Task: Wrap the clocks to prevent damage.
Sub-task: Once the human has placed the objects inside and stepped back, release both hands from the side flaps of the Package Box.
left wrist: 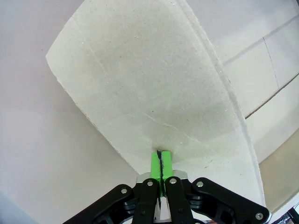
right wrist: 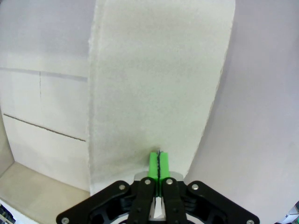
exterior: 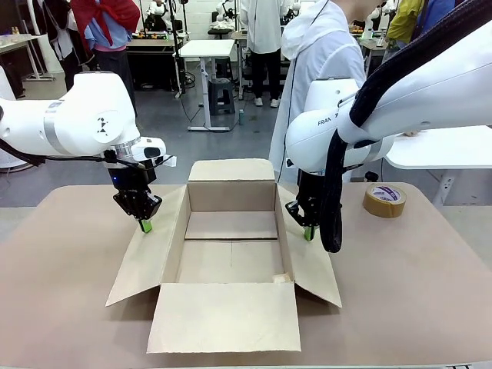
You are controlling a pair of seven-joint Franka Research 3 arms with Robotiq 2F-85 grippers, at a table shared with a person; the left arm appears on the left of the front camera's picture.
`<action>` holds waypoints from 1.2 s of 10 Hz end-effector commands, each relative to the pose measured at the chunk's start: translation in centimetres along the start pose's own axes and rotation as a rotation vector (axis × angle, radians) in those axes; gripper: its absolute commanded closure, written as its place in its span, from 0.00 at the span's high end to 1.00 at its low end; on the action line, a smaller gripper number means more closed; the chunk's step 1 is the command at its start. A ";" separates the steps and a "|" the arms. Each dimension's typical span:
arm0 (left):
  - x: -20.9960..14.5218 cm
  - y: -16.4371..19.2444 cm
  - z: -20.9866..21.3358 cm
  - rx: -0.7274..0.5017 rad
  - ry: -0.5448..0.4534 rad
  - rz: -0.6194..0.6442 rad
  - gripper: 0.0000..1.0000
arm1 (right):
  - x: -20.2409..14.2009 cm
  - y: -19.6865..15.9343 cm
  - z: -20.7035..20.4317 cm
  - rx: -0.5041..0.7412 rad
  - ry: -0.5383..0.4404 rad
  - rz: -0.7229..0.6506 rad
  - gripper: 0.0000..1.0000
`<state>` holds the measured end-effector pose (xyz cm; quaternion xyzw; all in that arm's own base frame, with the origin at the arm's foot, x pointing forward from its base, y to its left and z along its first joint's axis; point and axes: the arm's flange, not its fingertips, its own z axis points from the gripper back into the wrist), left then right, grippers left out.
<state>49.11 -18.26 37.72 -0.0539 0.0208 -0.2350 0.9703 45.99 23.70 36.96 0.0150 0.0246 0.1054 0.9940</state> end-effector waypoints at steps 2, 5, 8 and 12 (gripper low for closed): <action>-0.1 0.0 -0.1 -0.001 0.002 0.002 0.00 | 0.0 0.1 -0.3 0.000 0.004 -0.009 0.01; -0.1 0.0 -0.1 -0.001 0.002 0.002 0.00 | 0.0 0.1 -0.3 0.000 0.004 -0.009 0.01; -0.1 0.0 -0.1 -0.001 0.002 0.002 0.00 | 0.0 0.1 -0.3 0.000 0.004 -0.009 0.01; -0.1 0.0 -0.1 -0.001 0.002 0.002 0.00 | 0.0 0.1 -0.3 0.000 0.004 -0.009 0.01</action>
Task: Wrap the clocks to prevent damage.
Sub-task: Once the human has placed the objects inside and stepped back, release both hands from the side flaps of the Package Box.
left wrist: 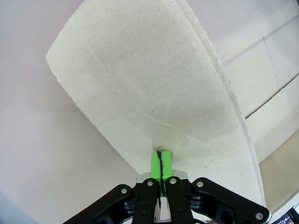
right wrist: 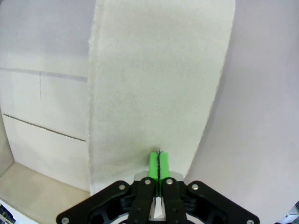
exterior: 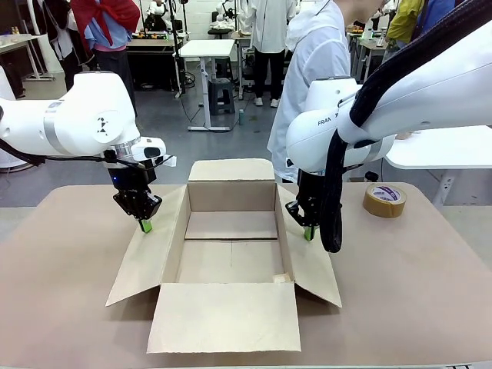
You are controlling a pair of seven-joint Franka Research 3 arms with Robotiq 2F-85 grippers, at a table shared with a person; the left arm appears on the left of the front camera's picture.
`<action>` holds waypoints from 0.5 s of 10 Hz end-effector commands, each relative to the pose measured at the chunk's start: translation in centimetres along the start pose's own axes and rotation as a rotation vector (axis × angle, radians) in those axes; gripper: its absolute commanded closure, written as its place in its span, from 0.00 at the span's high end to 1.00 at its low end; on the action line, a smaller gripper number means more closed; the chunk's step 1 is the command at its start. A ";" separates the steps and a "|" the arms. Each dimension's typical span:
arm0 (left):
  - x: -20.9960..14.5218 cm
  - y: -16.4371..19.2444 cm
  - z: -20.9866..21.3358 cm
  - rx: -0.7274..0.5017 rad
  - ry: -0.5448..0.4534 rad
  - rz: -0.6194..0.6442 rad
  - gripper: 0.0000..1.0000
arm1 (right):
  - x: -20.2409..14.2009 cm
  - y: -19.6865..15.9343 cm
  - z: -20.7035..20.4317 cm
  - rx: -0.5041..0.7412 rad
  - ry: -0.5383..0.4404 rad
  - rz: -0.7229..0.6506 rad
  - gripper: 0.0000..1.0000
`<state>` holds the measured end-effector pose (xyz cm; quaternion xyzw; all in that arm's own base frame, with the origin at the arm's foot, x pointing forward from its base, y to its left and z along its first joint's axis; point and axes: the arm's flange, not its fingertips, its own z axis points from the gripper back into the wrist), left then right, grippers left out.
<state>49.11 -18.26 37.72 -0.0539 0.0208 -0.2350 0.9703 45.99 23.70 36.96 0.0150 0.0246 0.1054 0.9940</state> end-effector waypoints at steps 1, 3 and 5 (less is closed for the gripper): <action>-0.1 0.0 -0.1 -0.001 0.002 0.002 0.00 | 0.0 0.1 -0.3 0.000 0.004 -0.009 0.01; -0.1 0.0 -0.1 -0.001 0.002 0.002 0.00 | 0.0 0.1 -0.3 0.000 0.004 -0.009 0.01; -0.1 0.0 -0.1 -0.001 0.002 0.002 0.00 | 0.0 0.1 -0.3 0.000 0.004 -0.009 0.01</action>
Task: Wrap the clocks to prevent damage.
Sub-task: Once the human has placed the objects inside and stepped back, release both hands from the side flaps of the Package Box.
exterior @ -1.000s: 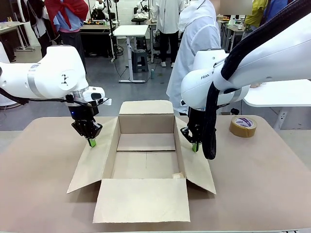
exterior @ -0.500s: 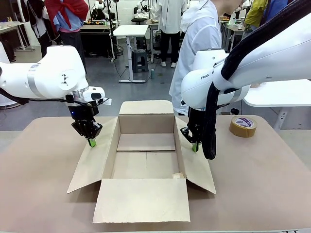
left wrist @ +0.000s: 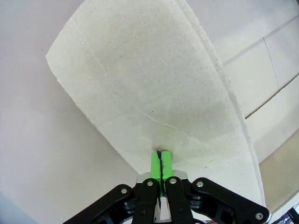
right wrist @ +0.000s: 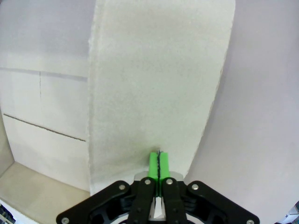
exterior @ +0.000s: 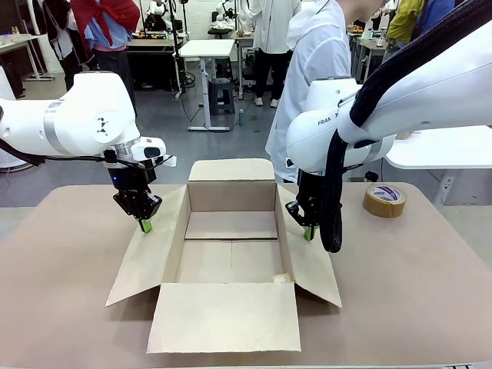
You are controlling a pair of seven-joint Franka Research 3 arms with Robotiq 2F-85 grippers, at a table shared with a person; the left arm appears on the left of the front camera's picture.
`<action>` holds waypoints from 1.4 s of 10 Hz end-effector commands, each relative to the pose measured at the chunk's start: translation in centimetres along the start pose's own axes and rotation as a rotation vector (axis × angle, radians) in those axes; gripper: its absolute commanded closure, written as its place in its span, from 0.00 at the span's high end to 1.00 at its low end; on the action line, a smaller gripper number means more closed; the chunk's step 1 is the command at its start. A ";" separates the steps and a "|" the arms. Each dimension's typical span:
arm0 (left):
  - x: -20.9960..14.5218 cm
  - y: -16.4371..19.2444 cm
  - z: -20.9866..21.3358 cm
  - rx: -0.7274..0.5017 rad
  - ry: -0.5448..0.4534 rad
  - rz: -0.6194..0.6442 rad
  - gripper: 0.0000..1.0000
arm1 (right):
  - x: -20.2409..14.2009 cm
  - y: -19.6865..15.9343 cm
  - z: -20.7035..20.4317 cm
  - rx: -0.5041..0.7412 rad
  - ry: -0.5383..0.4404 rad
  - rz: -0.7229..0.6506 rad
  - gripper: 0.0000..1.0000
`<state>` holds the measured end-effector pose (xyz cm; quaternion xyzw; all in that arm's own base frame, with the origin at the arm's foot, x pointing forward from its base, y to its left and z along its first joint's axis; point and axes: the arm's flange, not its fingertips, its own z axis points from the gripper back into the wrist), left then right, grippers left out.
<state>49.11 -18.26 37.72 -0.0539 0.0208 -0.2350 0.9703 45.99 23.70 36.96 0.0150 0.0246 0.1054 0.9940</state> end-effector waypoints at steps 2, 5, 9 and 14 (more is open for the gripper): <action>-0.1 0.0 -0.1 -0.001 0.002 0.002 0.00 | 0.0 0.1 -0.3 0.000 0.004 -0.009 0.01; -0.1 0.0 -0.1 -0.001 0.002 0.002 0.00 | 0.0 0.1 -0.3 0.000 0.004 -0.009 0.01; -0.1 0.0 -0.1 -0.001 0.002 0.002 0.00 | 0.0 0.1 -0.3 0.000 0.004 -0.009 0.01; -0.1 0.0 -0.1 -0.001 0.002 0.002 0.00 | 0.0 0.1 -0.3 0.000 0.004 -0.009 0.01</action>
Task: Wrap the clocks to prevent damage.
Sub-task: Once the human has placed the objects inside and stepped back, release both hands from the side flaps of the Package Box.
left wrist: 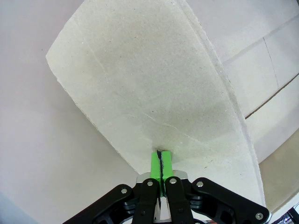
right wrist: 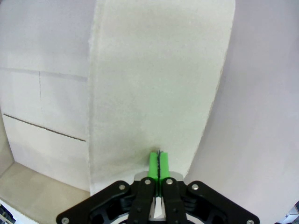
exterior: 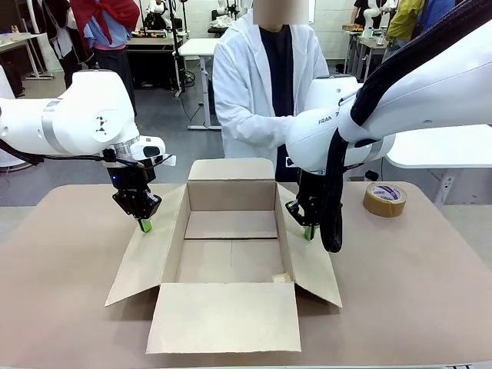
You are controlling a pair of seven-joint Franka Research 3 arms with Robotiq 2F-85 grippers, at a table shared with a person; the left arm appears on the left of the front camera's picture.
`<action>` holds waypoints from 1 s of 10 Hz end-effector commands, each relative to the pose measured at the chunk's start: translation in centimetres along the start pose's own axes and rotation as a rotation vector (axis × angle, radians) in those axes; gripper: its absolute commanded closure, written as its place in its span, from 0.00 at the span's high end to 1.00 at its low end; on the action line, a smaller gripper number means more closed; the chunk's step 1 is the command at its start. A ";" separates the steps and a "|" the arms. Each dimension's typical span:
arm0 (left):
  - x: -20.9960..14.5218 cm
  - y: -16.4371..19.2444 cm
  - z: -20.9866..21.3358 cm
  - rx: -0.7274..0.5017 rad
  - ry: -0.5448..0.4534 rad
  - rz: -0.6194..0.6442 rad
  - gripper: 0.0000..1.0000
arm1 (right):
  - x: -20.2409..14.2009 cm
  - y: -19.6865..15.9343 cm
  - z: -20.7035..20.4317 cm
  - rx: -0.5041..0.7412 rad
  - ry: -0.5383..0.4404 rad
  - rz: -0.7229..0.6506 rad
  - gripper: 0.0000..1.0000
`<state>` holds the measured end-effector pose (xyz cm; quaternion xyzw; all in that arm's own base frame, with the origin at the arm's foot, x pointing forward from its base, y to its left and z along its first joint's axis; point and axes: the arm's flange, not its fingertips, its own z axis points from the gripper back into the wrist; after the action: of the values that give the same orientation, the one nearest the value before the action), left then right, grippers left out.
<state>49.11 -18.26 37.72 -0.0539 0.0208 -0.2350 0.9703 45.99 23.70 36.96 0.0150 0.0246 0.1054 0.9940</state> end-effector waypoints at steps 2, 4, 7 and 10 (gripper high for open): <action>-0.1 0.0 -0.1 -0.001 0.002 0.002 0.00 | 0.0 0.1 -0.3 0.000 0.004 -0.009 0.01; -0.1 0.0 -0.1 -0.001 0.002 0.002 0.00 | 0.0 0.1 -0.3 0.000 0.004 -0.009 0.01; -0.1 0.0 -0.1 -0.001 0.002 0.002 0.00 | 0.0 0.1 -0.3 0.000 0.004 -0.009 0.01; -0.1 0.0 -0.1 -0.001 0.002 0.002 0.00 | 0.0 0.1 -0.3 0.000 0.004 -0.009 0.01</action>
<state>49.11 -18.26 37.72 -0.0539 0.0208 -0.2350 0.9703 45.99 23.70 36.96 0.0150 0.0246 0.1054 0.9940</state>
